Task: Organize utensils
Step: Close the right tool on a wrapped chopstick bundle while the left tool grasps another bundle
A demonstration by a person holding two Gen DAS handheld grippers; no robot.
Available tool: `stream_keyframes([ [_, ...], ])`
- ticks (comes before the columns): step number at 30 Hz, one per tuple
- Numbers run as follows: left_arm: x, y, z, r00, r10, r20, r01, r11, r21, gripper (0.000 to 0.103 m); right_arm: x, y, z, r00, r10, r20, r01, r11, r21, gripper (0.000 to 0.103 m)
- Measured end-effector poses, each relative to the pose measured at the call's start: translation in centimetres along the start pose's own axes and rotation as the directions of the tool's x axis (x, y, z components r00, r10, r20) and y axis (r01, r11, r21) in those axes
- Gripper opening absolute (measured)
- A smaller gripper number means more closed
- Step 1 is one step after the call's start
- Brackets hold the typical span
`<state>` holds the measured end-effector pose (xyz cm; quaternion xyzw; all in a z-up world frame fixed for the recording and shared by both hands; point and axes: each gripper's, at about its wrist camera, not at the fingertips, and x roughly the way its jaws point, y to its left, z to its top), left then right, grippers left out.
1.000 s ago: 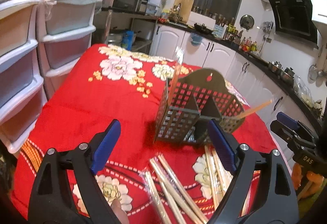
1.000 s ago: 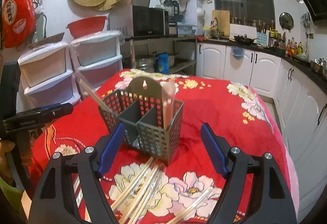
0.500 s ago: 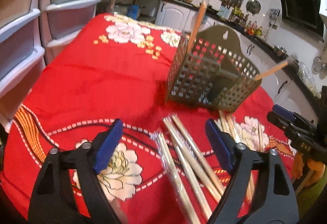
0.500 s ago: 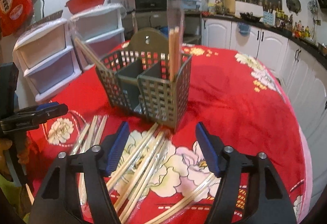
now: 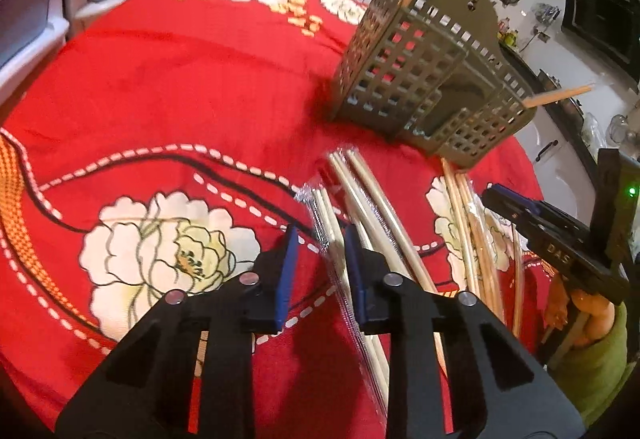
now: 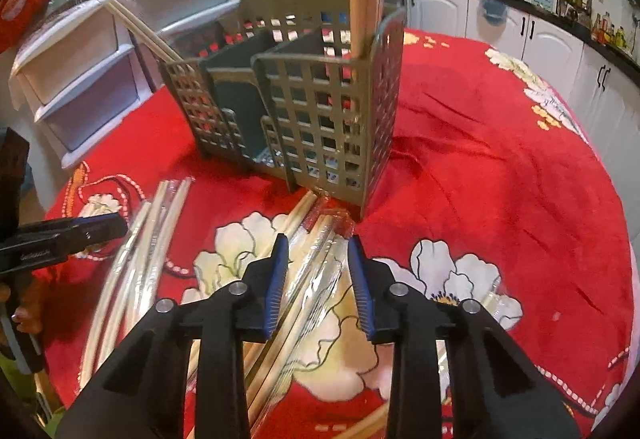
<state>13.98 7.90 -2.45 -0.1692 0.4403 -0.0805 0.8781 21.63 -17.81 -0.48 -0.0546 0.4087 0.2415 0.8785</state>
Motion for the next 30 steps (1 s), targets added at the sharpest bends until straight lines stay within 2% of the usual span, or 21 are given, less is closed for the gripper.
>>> stream_keyframes([
  [5, 0.5, 0.0, 0.2, 1.0, 0.006, -0.006, -0.006, 1.0, 0.009, 0.015, 1.1, -1.0, -0.6, 0.999, -0.014, -0.035, 0.015, 0.999, 0.029, 0.026],
  [17, 2.1, -0.5, 1.9, 0.999, 0.045, -0.018, -0.045, 0.999, 0.024, 0.015, 2.8, -2.4, 0.4, 0.998, 0.038, -0.042, -0.034, 0.995, 0.096, 0.026],
  [22, 2.3, -0.4, 2.1, 0.999, 0.043, -0.019, -0.043, 0.999, 0.025, 0.015, 2.7, -2.9, 0.7, 0.995, 0.088, -0.035, -0.084, 0.989, 0.123, 0.011],
  [23, 2.3, -0.4, 2.0, 0.999, 0.045, -0.018, -0.044, 0.999, 0.029, 0.014, 2.7, -3.1, 0.8, 0.995, 0.09, -0.032, -0.086, 0.989, 0.124, 0.003],
  [30, 2.0, -0.4, 1.9, 0.999, 0.034, -0.025, -0.034, 0.999, 0.033, 0.004, 1.0, -4.5, 0.6, 0.994, 0.113, 0.005, -0.112, 0.981, 0.16, 0.001],
])
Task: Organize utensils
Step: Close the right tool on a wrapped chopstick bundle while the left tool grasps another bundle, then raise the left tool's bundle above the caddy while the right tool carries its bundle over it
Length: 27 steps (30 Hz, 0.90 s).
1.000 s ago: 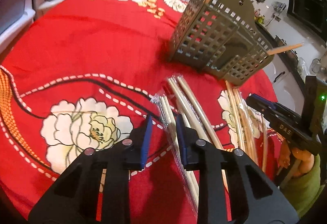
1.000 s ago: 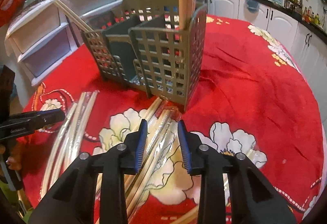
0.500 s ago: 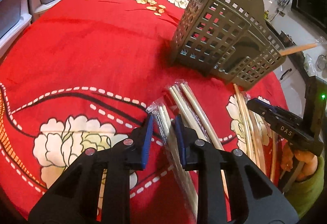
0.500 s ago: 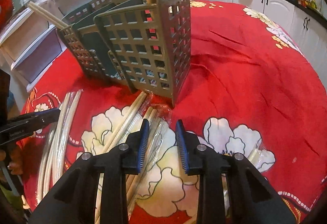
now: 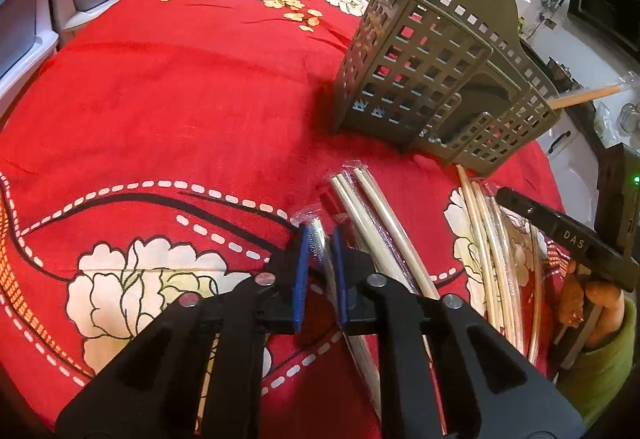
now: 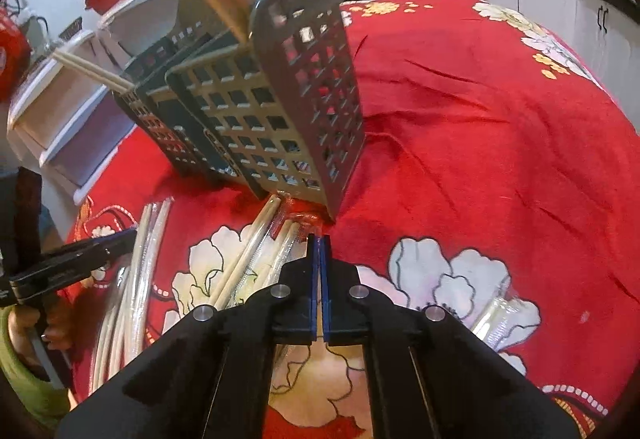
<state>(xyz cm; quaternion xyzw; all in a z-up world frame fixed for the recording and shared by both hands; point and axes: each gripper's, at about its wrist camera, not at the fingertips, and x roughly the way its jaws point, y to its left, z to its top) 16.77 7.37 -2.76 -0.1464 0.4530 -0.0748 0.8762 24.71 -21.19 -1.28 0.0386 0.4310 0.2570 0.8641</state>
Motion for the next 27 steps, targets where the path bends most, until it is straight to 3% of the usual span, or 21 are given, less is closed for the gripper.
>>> stream_keyframes([
  [8, -1.1, 0.1, 0.0, 0.999, -0.041, 0.01, 0.041, 0.999, -0.026, 0.002, -3.7, 0.3, 0.1, 0.997, 0.013, 0.075, -0.011, 1.0, -0.02, 0.001],
  [14, -3.4, -0.8, 0.9, 0.996, -0.059, 0.069, 0.06, 0.998, -0.003, 0.001, -7.2, 1.7, 0.9, 0.988, 0.041, 0.147, -0.032, 0.997, -0.063, 0.001],
  [27, -10.1, -4.1, 3.9, 0.965, -0.123, 0.231, 0.109, 0.991, 0.075, 0.001, -12.9, 7.0, 2.3, 0.957, 0.128, 0.261, -0.083, 0.981, -0.178, 0.001],
])
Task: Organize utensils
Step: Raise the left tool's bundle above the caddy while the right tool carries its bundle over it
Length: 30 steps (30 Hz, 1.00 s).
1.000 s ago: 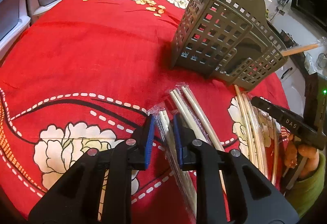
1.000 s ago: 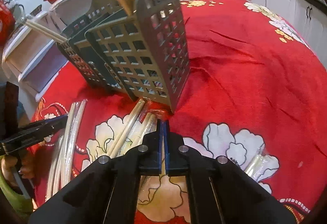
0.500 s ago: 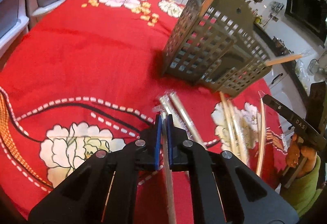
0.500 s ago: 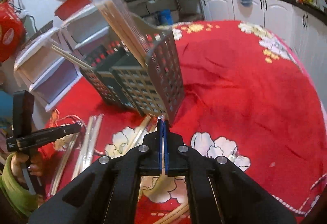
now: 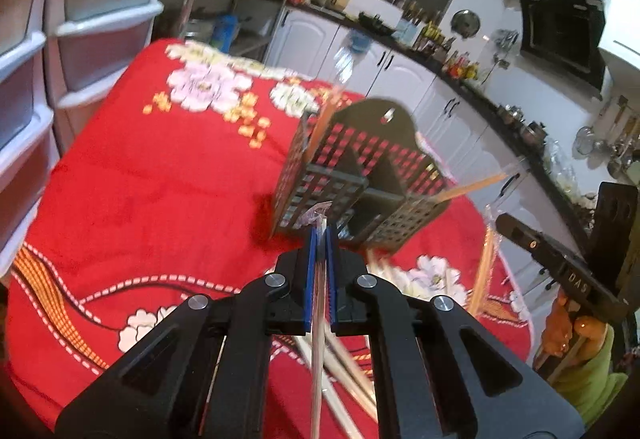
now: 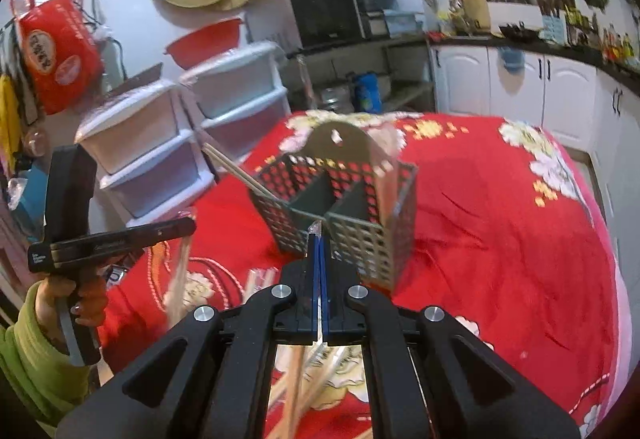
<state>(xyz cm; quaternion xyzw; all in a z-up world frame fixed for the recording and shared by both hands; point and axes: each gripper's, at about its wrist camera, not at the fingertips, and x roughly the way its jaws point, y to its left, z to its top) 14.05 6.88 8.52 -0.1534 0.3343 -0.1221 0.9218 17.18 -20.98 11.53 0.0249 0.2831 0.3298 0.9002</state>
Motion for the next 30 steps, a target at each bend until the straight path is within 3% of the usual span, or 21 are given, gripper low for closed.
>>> stream_keyframes([
  [13, -2.7, -3.5, 3.5, 0.993, -0.06, 0.105, 0.054, 0.997, 0.056, 0.001, -2.8, 3.0, 3.4, 0.994, 0.025, 0.109, -0.019, 0.998, -0.062, 0.001],
  [30, -3.5, -6.1, 8.5, 0.973, -0.067, 0.221, 0.05, 0.995, 0.081, 0.001, -3.1, 3.7, 8.7, 0.974, 0.048, 0.223, -0.036, 0.998, -0.059, 0.001],
])
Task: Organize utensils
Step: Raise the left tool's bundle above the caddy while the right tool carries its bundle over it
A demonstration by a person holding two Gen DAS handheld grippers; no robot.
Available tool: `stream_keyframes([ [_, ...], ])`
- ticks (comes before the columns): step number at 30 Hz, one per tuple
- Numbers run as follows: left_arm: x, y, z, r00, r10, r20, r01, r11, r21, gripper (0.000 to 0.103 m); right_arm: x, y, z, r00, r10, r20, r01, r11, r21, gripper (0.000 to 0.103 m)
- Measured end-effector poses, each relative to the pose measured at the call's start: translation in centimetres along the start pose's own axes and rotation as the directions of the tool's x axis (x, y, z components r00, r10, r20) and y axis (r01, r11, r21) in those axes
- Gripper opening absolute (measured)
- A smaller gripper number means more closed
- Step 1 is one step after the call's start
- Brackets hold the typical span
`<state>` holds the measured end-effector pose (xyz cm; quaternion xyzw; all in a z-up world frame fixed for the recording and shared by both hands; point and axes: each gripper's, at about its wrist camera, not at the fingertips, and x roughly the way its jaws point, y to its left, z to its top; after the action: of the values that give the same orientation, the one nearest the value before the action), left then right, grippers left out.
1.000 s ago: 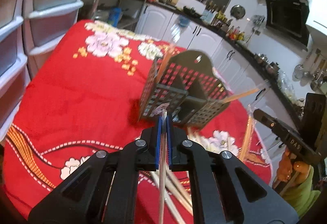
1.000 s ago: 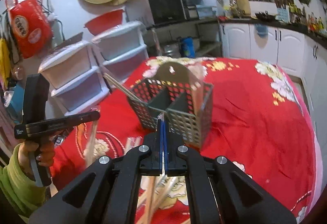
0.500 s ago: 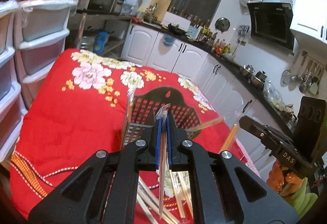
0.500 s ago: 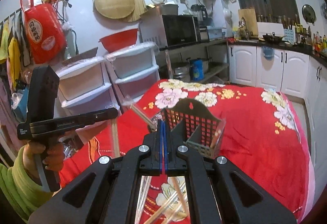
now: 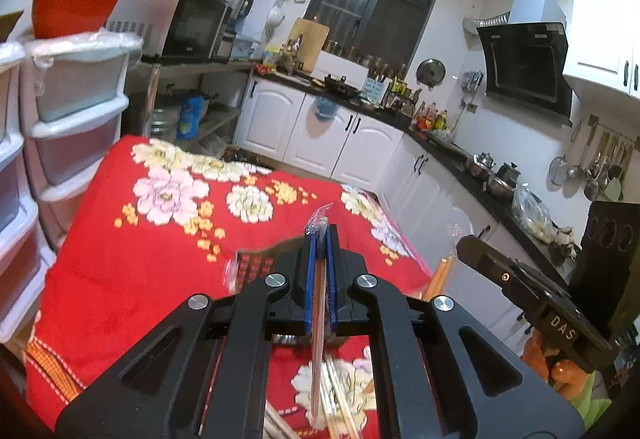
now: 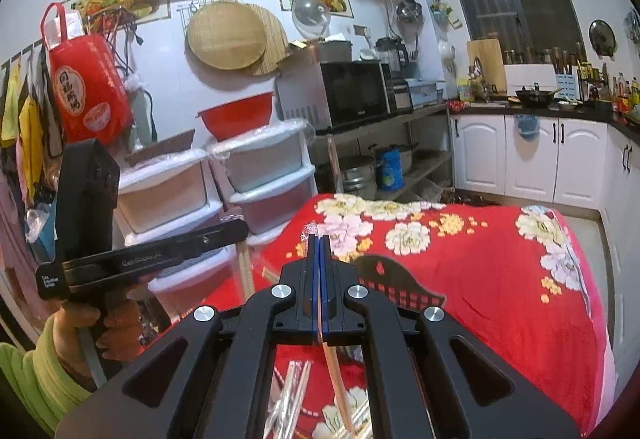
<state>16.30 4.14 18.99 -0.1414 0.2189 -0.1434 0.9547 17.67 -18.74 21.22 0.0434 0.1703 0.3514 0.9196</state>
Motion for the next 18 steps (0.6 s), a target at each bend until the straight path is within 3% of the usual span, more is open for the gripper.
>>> stream_keyframes([
  [18, 2.7, -1.8, 5.6, 0.99, 0.043, 0.136, -0.043, 0.999, -0.003, 0.001, 1.8, -1.2, 6.8, 0.993, -0.015, 0.116, 0.015, 1.0, 0.002, 0.001],
])
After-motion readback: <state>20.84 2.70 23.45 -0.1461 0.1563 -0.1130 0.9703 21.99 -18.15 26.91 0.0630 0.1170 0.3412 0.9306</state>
